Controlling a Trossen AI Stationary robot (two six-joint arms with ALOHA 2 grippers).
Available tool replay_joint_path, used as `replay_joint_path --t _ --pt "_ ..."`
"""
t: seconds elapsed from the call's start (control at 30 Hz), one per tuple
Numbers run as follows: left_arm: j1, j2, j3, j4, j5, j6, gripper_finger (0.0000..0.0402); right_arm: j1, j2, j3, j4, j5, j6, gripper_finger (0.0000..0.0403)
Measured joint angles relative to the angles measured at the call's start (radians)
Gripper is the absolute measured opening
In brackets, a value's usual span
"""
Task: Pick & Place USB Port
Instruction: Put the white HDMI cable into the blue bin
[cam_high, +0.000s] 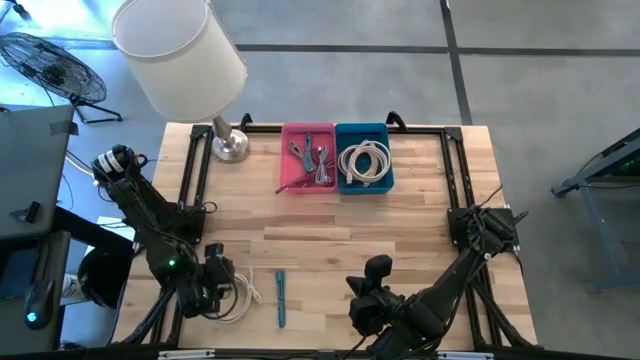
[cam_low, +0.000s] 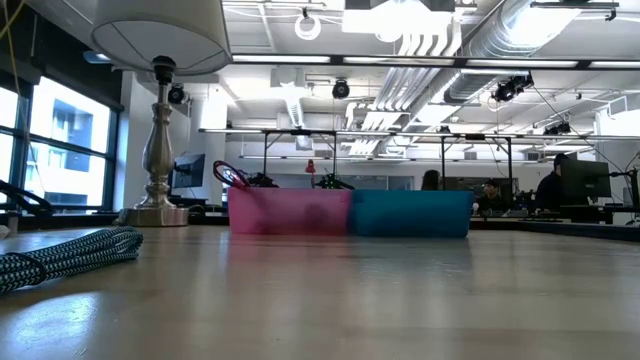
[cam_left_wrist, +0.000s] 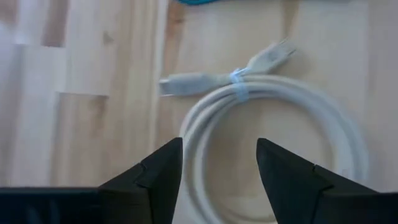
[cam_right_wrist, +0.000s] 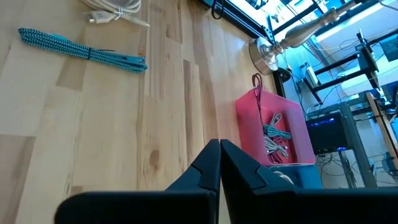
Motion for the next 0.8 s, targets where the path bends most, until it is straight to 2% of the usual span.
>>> replay_joint_path --t 0.2,0.5,0.8 --pt "0.0 0.0 -0.001 -0.059 -0.002 0.072 0.02 0.0 0.0 0.0 0.003 0.002 0.0 0.0003" --pt "0.0 0.044 -0.001 -0.052 0.027 0.237 0.02 0.0 0.0 0.0 0.003 0.004 0.0 0.0004" --pt "0.0 0.154 -0.001 -0.049 0.06 0.238 0.02 -0.002 0.0 0.0 0.01 0.012 0.0 0.0004"
